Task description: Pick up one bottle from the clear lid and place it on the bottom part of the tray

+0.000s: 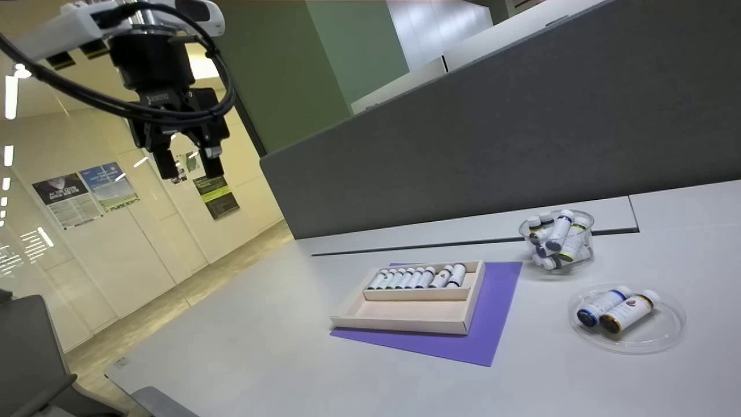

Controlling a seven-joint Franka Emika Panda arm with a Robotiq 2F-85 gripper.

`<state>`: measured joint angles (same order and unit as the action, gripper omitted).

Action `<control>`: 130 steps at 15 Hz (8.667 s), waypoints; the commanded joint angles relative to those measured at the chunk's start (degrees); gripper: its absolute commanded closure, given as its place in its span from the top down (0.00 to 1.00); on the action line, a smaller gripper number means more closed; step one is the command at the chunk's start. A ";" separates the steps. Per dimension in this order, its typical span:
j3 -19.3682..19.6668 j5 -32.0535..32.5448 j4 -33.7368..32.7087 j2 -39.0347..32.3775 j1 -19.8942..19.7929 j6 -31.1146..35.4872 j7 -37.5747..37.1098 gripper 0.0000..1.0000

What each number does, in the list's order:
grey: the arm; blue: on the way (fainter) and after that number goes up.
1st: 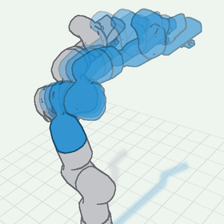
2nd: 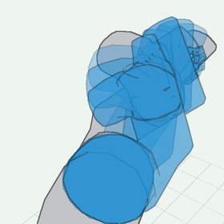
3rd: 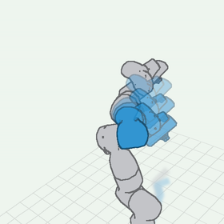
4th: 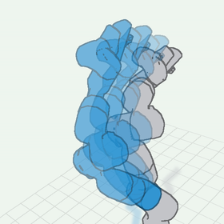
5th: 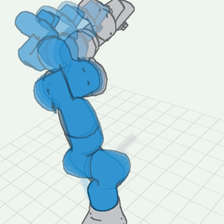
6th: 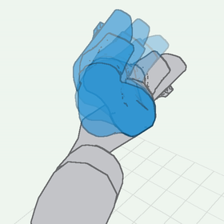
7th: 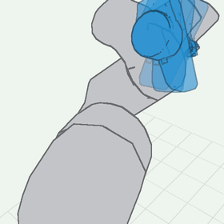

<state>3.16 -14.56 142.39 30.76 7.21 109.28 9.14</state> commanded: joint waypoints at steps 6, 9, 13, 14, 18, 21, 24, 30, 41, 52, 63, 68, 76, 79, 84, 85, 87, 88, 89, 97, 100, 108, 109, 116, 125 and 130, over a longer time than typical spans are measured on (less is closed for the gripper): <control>-0.04 0.69 -0.43 -2.58 -2.22 4.40 1.75 1.00; 2.64 0.79 -2.73 -10.64 -3.52 10.41 7.52 1.00; 4.90 2.29 -8.81 -25.33 -6.62 13.27 11.01 1.00; 4.96 3.11 -11.11 -29.04 -7.63 13.37 10.64 1.00; 4.18 8.44 -23.78 -44.08 -10.99 13.89 7.23 1.00; 3.78 11.08 -33.67 -52.65 -12.09 12.02 3.91 1.00; 2.38 9.95 -27.69 -49.95 -13.32 15.77 7.55 1.00; 2.14 9.84 -26.86 -48.71 -13.40 15.73 7.63 1.00; 5.75 -1.17 -31.69 -57.30 -24.74 30.58 1.28 1.00; 6.10 -2.56 -37.01 -64.88 -29.50 32.83 -4.64 1.00; 3.24 -5.40 -42.21 -73.40 -30.31 39.41 -6.43 1.00; 3.63 -3.92 -44.74 -76.96 -29.40 38.68 -7.99 1.00; 2.78 -3.91 -47.16 -79.59 -29.86 38.91 -7.49 1.00; 2.74 -3.69 -46.92 -78.97 -29.58 38.28 -7.62 1.00; 2.12 -3.77 -46.49 -77.57 -29.46 37.97 -6.98 1.00; 2.10 -3.64 -46.55 -77.63 -29.25 38.11 -7.05 1.00; 2.08 -3.46 -46.81 -77.91 -28.87 38.11 -7.28 1.00; 1.89 -3.55 -46.95 -78.10 -28.79 38.39 -7.17 1.00; 1.72 -3.58 -47.12 -78.34 -28.67 38.58 -7.09 1.00; 1.19 -3.13 -47.10 -79.21 -27.40 38.55 -7.10 1.00; 1.24 -2.90 -46.62 -78.39 -26.80 38.48 -7.27 1.00; 1.85 -1.18 -48.00 -77.09 -25.46 34.14 -8.64 1.00; 1.37 -1.50 -48.38 -77.29 -25.77 33.64 -8.09 1.00; 0.94 -1.49 -48.90 -78.55 -25.51 33.11 -7.91 1.00; 2.20 -1.63 -50.33 -79.93 -27.03 30.57 -8.53 1.00; 3.39 -1.54 -52.33 -81.98 -28.43 28.51 -8.91 1.00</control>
<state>5.82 -16.80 93.43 -49.31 -20.59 140.41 2.93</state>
